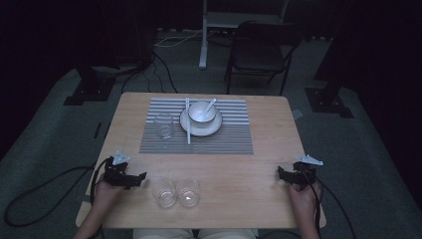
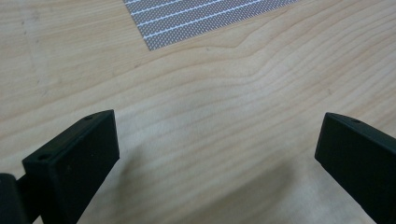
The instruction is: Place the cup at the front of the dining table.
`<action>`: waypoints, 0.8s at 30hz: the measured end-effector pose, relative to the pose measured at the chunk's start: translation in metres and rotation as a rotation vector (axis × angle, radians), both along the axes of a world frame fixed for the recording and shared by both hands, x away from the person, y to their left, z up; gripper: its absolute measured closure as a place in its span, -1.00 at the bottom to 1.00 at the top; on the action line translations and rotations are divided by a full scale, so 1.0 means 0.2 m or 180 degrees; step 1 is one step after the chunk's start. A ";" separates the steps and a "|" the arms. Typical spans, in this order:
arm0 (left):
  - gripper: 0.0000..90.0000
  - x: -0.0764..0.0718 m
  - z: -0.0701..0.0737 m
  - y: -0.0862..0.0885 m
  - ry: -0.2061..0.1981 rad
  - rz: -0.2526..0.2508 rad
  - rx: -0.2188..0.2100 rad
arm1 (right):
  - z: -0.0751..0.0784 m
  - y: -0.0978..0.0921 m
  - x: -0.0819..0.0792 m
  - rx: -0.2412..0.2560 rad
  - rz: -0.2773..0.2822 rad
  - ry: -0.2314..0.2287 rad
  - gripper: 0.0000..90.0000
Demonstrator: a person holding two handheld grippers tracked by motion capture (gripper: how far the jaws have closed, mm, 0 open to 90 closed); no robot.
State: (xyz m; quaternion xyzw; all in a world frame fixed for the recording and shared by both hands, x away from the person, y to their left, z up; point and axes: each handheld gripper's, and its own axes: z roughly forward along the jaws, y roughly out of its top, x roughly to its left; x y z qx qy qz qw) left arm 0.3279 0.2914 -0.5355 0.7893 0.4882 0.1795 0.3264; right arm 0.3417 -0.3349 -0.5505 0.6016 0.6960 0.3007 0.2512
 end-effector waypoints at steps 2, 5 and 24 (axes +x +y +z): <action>-1.00 -0.02 0.00 0.02 -0.0008 0.0014 -0.0009 | 0.00 0.00 0.00 0.0000 0.0001 -0.0001 -0.73; -1.00 -0.06 0.00 0.04 -0.0019 0.0036 -0.0038 | 0.00 0.00 0.00 0.0004 -0.0003 0.0000 -0.73; -1.00 -0.24 -0.02 0.15 -0.0020 0.0121 -0.0070 | 0.00 0.00 0.00 0.0004 -0.0004 0.0000 -0.73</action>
